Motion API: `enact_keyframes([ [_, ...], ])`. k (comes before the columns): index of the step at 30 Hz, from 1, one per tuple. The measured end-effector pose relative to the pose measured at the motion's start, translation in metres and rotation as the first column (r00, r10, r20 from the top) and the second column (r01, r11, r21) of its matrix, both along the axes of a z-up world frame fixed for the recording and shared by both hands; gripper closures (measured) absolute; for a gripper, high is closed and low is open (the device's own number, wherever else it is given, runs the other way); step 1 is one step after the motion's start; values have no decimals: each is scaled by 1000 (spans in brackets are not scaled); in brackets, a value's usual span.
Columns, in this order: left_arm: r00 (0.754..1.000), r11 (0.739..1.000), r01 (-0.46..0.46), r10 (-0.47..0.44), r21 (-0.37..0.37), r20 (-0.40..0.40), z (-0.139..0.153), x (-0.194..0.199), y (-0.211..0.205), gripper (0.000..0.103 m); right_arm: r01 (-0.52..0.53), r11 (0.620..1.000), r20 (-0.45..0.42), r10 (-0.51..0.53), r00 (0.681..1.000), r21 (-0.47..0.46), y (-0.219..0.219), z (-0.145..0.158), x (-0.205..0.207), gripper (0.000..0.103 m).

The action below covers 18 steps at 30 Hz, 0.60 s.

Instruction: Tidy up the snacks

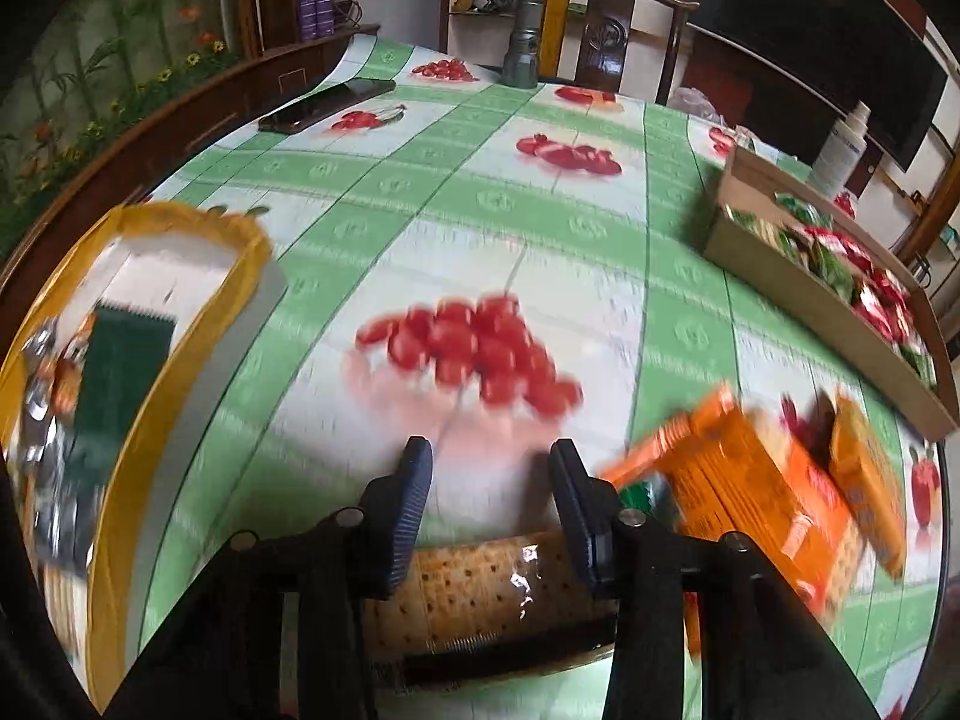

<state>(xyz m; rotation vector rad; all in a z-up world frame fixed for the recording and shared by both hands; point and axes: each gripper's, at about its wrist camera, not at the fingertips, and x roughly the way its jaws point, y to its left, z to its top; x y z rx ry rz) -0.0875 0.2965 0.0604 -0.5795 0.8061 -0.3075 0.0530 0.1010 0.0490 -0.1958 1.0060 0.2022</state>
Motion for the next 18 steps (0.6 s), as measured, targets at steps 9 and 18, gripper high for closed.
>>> enact_keyframes([
  [9,998,998,58,-58,32,-1,5,-13,-29,30,-81,992,-23,83,996,94,-31,4,-81,59],
  [18,988,985,153,-151,81,-35,1,-21,-77,31,83,966,58,-100,993,247,-123,41,-109,43],
])
